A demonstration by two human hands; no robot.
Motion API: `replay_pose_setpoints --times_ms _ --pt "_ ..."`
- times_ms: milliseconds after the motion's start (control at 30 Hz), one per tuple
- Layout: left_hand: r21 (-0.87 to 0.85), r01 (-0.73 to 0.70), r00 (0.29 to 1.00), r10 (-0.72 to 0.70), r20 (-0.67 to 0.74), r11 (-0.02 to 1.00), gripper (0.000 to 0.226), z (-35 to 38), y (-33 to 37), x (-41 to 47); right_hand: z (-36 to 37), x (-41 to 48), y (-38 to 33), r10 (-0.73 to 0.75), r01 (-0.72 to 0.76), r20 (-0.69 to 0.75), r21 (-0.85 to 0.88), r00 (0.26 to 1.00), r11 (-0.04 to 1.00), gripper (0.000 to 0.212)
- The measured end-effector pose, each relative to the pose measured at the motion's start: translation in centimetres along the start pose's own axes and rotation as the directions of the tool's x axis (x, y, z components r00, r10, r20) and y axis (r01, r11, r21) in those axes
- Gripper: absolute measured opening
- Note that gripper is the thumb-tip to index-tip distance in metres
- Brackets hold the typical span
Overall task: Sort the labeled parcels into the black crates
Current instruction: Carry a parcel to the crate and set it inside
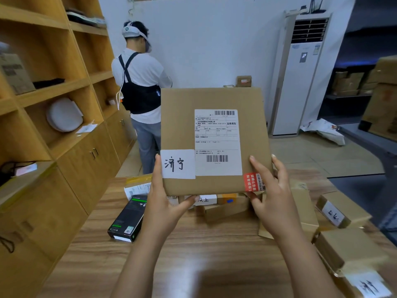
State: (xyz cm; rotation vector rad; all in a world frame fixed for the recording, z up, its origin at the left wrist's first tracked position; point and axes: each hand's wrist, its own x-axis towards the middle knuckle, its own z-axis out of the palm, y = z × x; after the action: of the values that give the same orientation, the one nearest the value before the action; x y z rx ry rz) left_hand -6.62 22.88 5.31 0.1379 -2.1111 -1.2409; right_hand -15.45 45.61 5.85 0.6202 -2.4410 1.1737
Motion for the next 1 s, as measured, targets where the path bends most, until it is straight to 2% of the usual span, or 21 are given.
replay_pose_setpoints --times_ms 533,1000 --pt "-0.056 0.055 0.998 -0.054 0.014 0.997 0.125 -1.1 -0.7 -2.1 0.4 -2.7 -1.7 0.06 -0.057 0.042 -0.075 0.997 0.996 0.089" --pt "0.04 0.132 0.991 -0.132 -0.011 0.99 0.126 -0.2 -1.7 -4.2 1.3 -3.3 0.6 0.067 -0.065 0.105 -0.022 0.992 0.998 0.089"
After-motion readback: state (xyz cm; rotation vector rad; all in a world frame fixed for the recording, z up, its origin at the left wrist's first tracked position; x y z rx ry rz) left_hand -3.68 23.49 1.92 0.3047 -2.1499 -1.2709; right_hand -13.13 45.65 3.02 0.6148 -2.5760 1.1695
